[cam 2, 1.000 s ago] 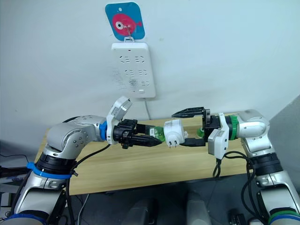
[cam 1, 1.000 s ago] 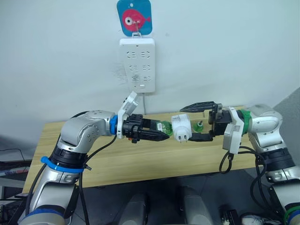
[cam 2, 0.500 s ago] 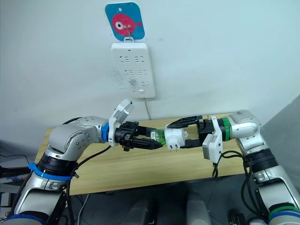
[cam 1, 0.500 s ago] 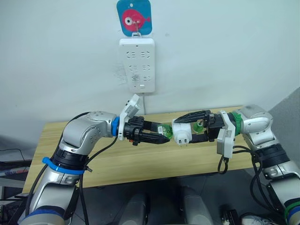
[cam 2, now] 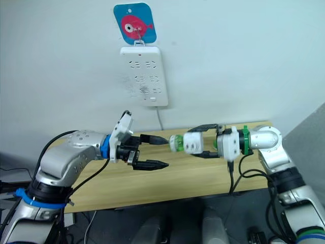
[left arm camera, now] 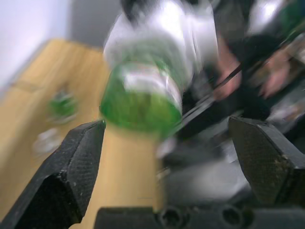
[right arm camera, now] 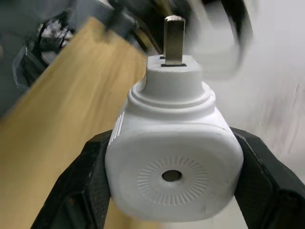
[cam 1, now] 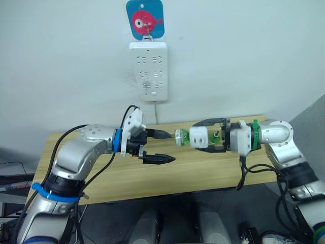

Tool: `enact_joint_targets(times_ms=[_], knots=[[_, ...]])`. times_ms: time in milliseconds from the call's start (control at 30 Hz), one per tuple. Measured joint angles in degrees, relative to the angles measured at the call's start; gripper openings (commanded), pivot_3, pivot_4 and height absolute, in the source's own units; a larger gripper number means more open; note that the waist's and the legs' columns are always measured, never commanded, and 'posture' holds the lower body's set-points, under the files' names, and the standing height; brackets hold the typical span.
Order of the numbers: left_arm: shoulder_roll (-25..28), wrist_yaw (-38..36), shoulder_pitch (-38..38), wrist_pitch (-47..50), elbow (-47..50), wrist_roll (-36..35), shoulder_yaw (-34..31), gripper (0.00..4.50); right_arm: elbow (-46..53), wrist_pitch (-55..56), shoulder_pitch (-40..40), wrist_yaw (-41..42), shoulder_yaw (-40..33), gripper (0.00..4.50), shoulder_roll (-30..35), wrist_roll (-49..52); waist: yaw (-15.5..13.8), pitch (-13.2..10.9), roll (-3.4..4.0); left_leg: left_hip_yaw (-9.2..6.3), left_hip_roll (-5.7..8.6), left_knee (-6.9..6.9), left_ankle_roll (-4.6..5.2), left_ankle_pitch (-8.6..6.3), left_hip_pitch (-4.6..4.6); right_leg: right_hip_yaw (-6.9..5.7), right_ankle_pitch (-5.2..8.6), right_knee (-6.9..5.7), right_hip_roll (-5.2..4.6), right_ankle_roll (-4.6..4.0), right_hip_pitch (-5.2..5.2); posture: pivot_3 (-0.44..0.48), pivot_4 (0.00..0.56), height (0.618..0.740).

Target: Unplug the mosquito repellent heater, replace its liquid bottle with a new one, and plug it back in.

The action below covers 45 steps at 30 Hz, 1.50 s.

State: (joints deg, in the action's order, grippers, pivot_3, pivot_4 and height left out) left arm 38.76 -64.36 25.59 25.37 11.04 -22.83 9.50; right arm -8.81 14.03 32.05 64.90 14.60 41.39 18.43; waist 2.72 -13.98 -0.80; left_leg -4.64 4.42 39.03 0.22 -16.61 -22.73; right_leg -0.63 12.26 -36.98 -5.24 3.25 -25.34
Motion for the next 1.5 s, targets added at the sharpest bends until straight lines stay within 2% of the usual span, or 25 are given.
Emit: enact_joint_targets(times_ms=[133, 233, 367, 467, 633, 933, 1067, 1200, 1233, 1367, 1433, 1500], knots=[[-6.66, 13.19, -0.56, -16.72, -3.25, 14.00, 0.90, 4.50, 9.47, -36.99, 1.17, -8.98, -2.04, 2.97, 1.06, 10.28, -1.11, 0.00, -0.01, -0.03, -0.04, 0.08, -0.02, 0.02, -0.08, 0.06, -0.05, 0.03, -0.02, -0.07, 0.00, -0.088, 0.219, 0.740], [-7.55, 19.17, -2.23, -26.86, -3.62, 22.79, 2.74, 4.50, 14.54, -58.92, 2.86, -17.26, -5.77, 2.97, -1.39, 19.22, -1.04, 0.01, -0.01, -0.02, -0.06, -0.02, -0.03, 0.01, -0.06, 0.08, -0.05, 0.01, -0.03, -0.07, -0.05, -0.088, 0.219, 0.740], [-8.47, 23.53, -4.56, -32.41, -3.69, 31.84, 6.78, 4.50, 15.34, -78.79, 4.67, -28.46, -11.72, 2.97, -6.22, 25.10, -1.07, 0.01, -0.01, -0.03, -0.02, -0.05, -0.02, 0.00, -0.18, 0.05, -0.06, -0.02, -0.05, -0.05, -0.16, -0.088, 0.219, 0.740], [-10.55, 26.38, -3.83, -32.56, -3.78, 36.88, 8.91, 4.50, 15.30, -86.99, 6.80, -32.96, -14.45, 2.97, -8.48, 26.66, -1.15, 0.01, -0.01, 0.02, 0.01, 0.00, -0.01, 0.01, -0.19, 0.01, -0.09, -0.05, -0.04, 0.00, -0.16, -0.087, 0.226, 0.740], [-13.10, 28.52, -1.18, -30.51, -4.67, 42.25, 11.03, 4.50, 15.39, -95.04, 9.52, -37.11, -18.65, 2.97, -12.75, 28.43, -0.98, 0.01, -0.02, 0.08, -0.01, 0.00, 0.01, 0.00, -0.16, -0.04, -0.11, -0.12, -0.01, 0.03, -0.17, -0.091, 0.230, 0.740], [-15.58, 29.31, -0.01, -26.49, -6.47, 45.55, 11.55, 4.50, 18.44, -104.06, 10.15, -41.56, -24.74, 2.97, -18.75, 30.27, -0.85, 0.02, -0.01, 0.08, 0.00, 0.00, 0.01, 0.00, -0.17, -0.05, -0.12, -0.15, 0.00, 0.05, -0.21, -0.101, 0.236, 0.740], [-16.07, 29.57, 0.01, -26.11, -6.64, 45.67, 11.55, 3.69, 19.92, -106.07, 10.14, -42.43, -25.63, 2.97, -19.79, 30.34, -0.83, 0.02, -0.01, 0.07, -0.01, 0.00, 0.01, 0.00, -0.17, -0.05, -0.12, -0.16, 0.01, 0.06, -0.22, -0.102, 0.236, 0.740], [-15.60, 29.68, 0.29, -27.07, -6.69, 45.94, 11.55, 2.43, 19.97, -106.09, 10.12, -42.76, -26.49, 2.97, -19.99, 31.03, -0.82, 0.02, -0.01, 0.07, -0.01, -0.01, 0.01, 0.00, -0.17, -0.05, -0.12, -0.15, 0.01, 0.06, -0.22, -0.102, 0.238, 0.740], [-15.35, 29.42, 0.49, -27.32, -6.74, 46.21, 11.61, 2.30, 19.97, -106.09, 10.12, -42.95, -26.53, 2.97, -19.99, 31.24, -0.82, 0.02, -0.01, 0.07, 0.00, -0.01, 0.01, 0.00, -0.16, -0.05, -0.12, -0.16, 0.01, 0.06, -0.21, -0.101, 0.238, 0.740], [-15.35, 28.84, 0.88, -27.43, -6.99, 46.43, 11.61, 2.30, 19.97, -106.08, 10.11, -43.36, -26.58, 2.97, -19.95, 31.57, -0.79, 0.02, -0.01, 0.07, 0.00, -0.01, 0.02, 0.00, -0.17, -0.05, -0.12, -0.16, 0.01, 0.06, -0.21, -0.101, 0.238, 0.740], [-15.40, 28.80, 0.75, -27.53, -6.97, 46.33, 11.56, 2.30, 20.46, -106.07, 10.10, -43.40, -26.30, 3.75, -19.80, 31.61, -0.79, 0.02, -0.01, 0.07, -0.01, -0.01, 0.02, 0.00, -0.16, -0.06, -0.12, -0.16, 0.01, 0.06, -0.21, -0.094, 0.233, 0.740], [-15.65, 28.81, 0.16, -27.44, -6.92, 45.71, 11.43, 2.30, 21.91, -105.88, 9.88, -42.77, -26.29, 4.29, -19.86, 32.01, -0.79, 0.02, 0.00, 0.07, -0.01, -0.01, 0.02, 0.00, -0.16, -0.06, -0.12, -0.16, 0.01, 0.06, -0.21, -0.092, 0.233, 0.740]])
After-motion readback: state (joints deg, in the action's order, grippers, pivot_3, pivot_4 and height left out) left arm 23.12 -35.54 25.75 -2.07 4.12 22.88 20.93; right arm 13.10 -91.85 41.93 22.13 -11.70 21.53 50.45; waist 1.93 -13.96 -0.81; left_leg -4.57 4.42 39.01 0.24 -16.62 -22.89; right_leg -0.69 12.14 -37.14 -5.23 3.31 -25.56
